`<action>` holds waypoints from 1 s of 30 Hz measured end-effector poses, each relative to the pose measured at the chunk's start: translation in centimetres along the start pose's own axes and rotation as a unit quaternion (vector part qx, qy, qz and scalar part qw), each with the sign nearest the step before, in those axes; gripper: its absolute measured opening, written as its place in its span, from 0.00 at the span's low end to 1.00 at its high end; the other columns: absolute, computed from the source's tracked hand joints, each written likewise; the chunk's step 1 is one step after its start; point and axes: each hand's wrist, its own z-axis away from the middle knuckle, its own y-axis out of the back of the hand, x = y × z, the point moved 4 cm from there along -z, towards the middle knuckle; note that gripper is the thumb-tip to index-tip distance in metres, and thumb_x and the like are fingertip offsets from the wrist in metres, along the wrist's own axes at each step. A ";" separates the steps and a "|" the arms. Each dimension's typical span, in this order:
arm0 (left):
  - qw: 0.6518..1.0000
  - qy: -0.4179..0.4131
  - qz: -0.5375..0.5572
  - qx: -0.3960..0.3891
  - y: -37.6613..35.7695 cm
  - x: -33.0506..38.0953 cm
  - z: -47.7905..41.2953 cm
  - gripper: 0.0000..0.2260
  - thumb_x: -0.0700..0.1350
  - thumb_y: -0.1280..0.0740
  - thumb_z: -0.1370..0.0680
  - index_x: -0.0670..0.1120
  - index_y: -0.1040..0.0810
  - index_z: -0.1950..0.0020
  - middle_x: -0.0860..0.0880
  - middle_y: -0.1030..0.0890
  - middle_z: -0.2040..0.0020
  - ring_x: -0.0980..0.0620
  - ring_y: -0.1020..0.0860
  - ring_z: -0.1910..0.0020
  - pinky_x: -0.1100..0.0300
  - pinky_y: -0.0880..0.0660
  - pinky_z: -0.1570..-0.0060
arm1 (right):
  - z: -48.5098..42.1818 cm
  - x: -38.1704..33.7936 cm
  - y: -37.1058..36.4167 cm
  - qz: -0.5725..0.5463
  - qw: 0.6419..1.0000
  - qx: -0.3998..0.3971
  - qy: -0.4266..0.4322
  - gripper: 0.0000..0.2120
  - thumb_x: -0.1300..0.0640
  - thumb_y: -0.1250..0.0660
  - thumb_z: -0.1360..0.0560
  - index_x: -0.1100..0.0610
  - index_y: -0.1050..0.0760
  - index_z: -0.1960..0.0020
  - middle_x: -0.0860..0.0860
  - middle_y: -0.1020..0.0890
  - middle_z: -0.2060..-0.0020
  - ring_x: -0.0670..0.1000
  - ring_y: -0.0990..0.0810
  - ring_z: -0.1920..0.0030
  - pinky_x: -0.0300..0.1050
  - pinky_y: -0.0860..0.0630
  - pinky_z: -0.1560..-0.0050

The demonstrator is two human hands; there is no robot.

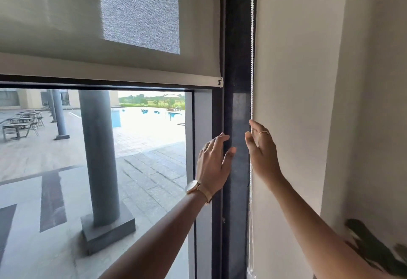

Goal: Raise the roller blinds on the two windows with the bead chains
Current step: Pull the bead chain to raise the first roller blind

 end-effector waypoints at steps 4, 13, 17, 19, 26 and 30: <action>0.988 -0.106 -0.105 0.035 4.5 3.2 2.4 0.16 0.50 0.38 0.22 0.46 0.26 0.35 0.46 0.24 0.33 0.47 0.26 0.33 0.56 0.35 0.35 | 4.3 -3.8 0.4 0.155 0.985 -0.025 0.076 0.20 0.49 0.45 0.20 0.55 0.33 0.30 0.52 0.25 0.33 0.51 0.29 0.32 0.41 0.37 0.31; 0.981 -0.030 -0.169 -0.088 19.1 9.7 14.2 0.10 0.52 0.37 0.22 0.49 0.23 0.46 0.52 0.14 0.53 0.53 0.17 0.55 0.56 0.19 0.57 | 18.3 -14.6 0.8 0.138 0.973 -0.153 0.105 0.16 0.49 0.46 0.20 0.52 0.25 0.40 0.48 0.19 0.43 0.48 0.22 0.41 0.47 0.25 0.40; 0.985 0.030 -0.158 -0.067 26.3 13.5 20.6 0.13 0.57 0.40 0.22 0.51 0.22 0.48 0.55 0.15 0.52 0.57 0.21 0.51 0.56 0.20 0.56 | 24.8 -19.9 0.2 0.087 0.966 -0.231 0.079 0.19 0.46 0.48 0.20 0.51 0.21 0.45 0.45 0.16 0.49 0.43 0.19 0.47 0.47 0.21 0.46; 0.983 0.047 -0.166 -0.068 29.9 15.8 23.3 0.14 0.58 0.42 0.22 0.51 0.22 0.48 0.55 0.16 0.51 0.58 0.22 0.50 0.55 0.21 0.54 | 27.9 -22.7 -0.4 0.068 0.963 -0.253 0.063 0.18 0.46 0.48 0.21 0.50 0.21 0.47 0.45 0.16 0.49 0.43 0.18 0.48 0.47 0.21 0.46; 0.980 0.143 -0.138 0.016 44.1 21.0 28.7 0.15 0.60 0.42 0.23 0.53 0.24 0.43 0.55 0.15 0.54 0.58 0.17 0.54 0.54 0.19 0.55 | 34.7 -33.7 -4.1 -0.046 0.961 -0.274 0.015 0.09 0.52 0.40 0.20 0.49 0.21 0.51 0.43 0.15 0.56 0.40 0.18 0.52 0.39 0.24 0.52; 0.971 0.182 -0.139 0.071 52.9 22.5 32.0 0.13 0.56 0.39 0.22 0.52 0.24 0.43 0.56 0.15 0.59 0.59 0.17 0.61 0.59 0.19 0.60 | 38.4 -41.7 -7.9 -0.134 0.948 -0.288 0.028 0.14 0.47 0.42 0.22 0.53 0.21 0.49 0.45 0.15 0.59 0.41 0.17 0.58 0.36 0.23 0.60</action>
